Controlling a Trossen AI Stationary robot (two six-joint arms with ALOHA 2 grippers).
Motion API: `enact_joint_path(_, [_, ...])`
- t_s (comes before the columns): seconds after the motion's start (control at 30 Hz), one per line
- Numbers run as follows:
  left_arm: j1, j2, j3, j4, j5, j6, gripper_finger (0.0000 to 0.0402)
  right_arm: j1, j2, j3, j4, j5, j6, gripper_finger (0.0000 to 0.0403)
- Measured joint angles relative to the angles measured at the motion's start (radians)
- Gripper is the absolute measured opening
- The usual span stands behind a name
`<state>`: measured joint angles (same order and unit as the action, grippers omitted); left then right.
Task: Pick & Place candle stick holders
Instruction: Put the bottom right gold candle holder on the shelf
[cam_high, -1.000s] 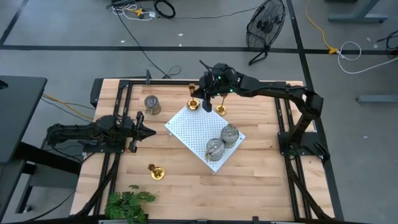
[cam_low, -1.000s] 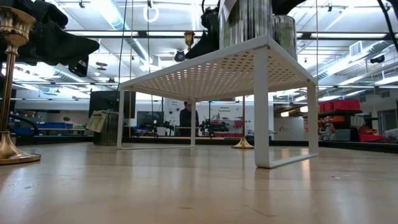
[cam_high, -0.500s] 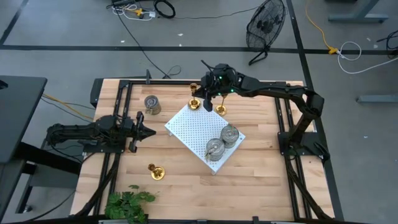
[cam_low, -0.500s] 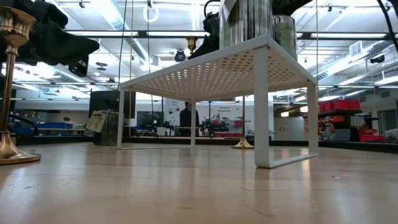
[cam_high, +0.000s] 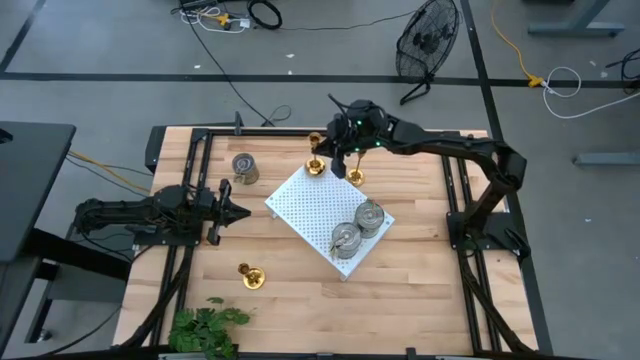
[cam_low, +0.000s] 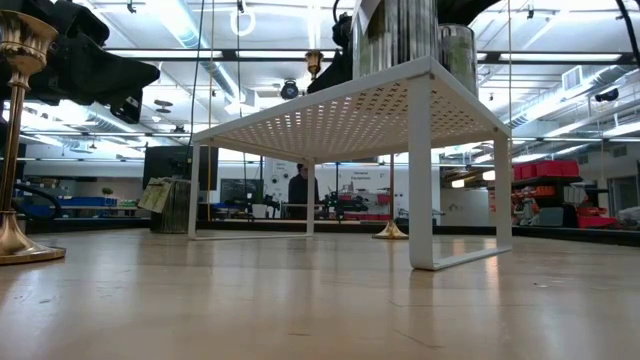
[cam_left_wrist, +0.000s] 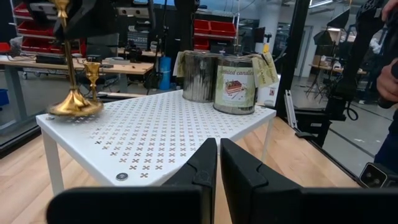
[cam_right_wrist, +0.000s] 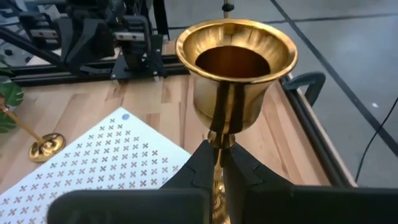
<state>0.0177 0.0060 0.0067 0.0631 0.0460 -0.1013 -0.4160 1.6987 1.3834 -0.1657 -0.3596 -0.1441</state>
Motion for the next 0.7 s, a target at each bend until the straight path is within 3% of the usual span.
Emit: enact_joint_path(0.7, [0.000,0.000,0.000,0.000,0.000,0.000,0.0025,0.000,-0.020,0.000,-0.044,-0.052,-0.083,0.0016])
